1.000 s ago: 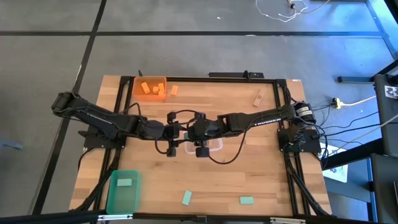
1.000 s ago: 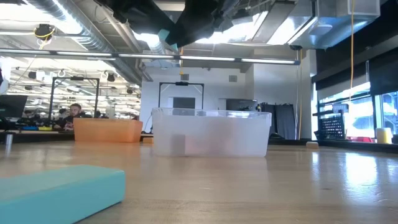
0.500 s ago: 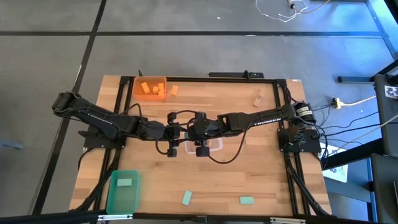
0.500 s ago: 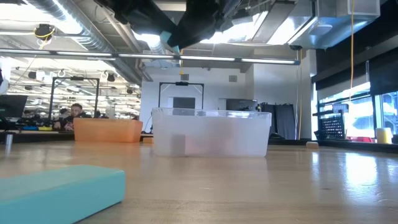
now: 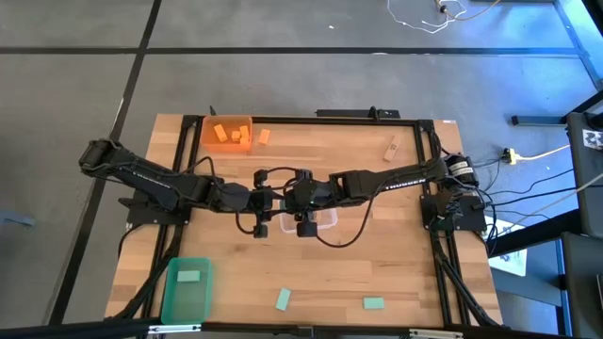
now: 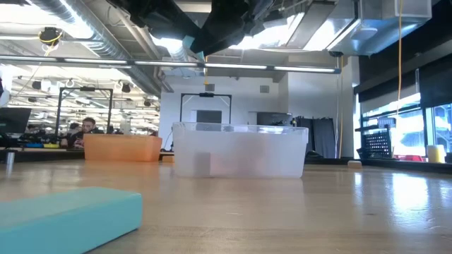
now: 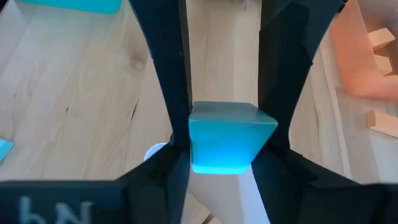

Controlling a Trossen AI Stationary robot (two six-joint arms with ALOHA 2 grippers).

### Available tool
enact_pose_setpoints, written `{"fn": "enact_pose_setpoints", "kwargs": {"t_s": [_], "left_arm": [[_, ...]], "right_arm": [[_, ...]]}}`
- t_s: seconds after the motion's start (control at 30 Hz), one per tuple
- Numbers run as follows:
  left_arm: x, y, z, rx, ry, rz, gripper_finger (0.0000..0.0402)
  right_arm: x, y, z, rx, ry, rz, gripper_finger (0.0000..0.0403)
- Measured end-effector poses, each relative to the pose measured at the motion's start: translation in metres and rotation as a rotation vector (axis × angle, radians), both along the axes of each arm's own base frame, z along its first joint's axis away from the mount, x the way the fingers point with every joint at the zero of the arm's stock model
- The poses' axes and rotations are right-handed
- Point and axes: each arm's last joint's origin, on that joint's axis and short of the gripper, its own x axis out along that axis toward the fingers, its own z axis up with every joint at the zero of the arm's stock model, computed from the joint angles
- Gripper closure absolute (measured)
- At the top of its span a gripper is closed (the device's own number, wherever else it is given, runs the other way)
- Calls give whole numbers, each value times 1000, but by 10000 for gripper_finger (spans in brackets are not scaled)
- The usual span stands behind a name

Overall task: Sort & place blocks by color
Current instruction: Put the blue block into the green bin

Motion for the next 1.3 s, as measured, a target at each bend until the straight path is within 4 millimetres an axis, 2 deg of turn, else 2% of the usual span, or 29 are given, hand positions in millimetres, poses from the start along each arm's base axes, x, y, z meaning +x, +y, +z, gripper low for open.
{"fn": "enact_pose_setpoints", "kwargs": {"t_s": [0.13, 0.27, 0.4, 0.6, 0.77, 1.03, 1.3], "left_arm": [[-2, 1, 0, 6, 11, 0, 282], [-3, 1, -1, 12, 26, 7, 282], [-12, 3, 0, 20, 72, 10, 282], [-36, 9, 10, -8, 115, 49, 282], [-68, 10, 22, -54, 154, 39, 282], [-115, 6, 28, -260, 269, -86, 282], [-133, -12, 21, -591, 502, -251, 282]], "right_arm": [[0, -1, 0, 4, -1, 0, 215], [1, -5, 0, 8, 2, -5, 213], [0, -10, 2, 7, 6, -18, 214], [0, -15, 1, -20, 23, -14, 214], [-2, -20, -1, -36, 46, -35, 214], [-5, -22, -4, -57, 94, -19, 214], [-5, -19, -5, 3, 97, 38, 214]]}}
